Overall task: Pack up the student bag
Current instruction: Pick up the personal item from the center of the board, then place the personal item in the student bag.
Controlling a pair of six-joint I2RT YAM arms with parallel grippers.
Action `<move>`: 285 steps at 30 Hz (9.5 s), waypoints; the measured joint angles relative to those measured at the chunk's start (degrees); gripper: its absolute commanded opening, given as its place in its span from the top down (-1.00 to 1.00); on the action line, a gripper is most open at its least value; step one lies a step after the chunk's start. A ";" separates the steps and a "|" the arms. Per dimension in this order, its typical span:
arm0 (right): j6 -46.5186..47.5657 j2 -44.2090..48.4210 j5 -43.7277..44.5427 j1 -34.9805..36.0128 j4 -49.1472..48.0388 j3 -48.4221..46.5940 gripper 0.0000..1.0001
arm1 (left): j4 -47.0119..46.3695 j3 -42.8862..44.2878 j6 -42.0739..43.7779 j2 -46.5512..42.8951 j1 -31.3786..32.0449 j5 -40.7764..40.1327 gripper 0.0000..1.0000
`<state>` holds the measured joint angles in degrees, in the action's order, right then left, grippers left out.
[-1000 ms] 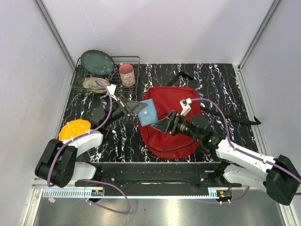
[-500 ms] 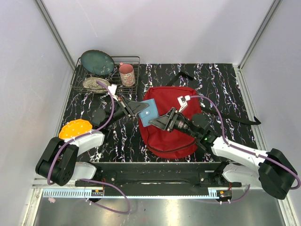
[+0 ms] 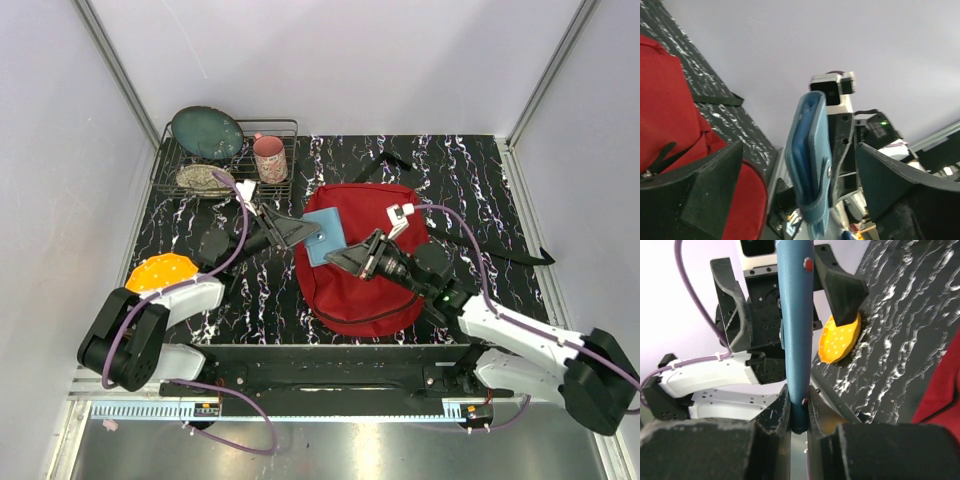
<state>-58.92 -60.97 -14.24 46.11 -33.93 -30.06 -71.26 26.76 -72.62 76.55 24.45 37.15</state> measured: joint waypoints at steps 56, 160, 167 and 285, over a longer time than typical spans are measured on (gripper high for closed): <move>-1.68 44.92 57.22 -0.15 80.24 -3.45 0.85 | 96.15 50.99 56.43 27.19 21.53 -51.32 -0.98; -2.86 39.78 52.19 -0.15 72.67 0.26 0.75 | 90.27 49.46 62.07 27.47 29.16 -45.57 -0.60; -2.84 39.78 52.11 -0.15 72.67 0.33 0.73 | 89.64 50.95 62.40 29.46 29.24 -52.98 -0.61; -15.72 -25.94 18.34 -16.55 -16.39 2.05 0.03 | 93.39 55.67 64.35 20.04 27.78 -48.26 1.00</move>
<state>-74.63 -86.91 4.10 29.56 -50.33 -28.01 22.13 82.43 -8.27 96.60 52.23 -11.11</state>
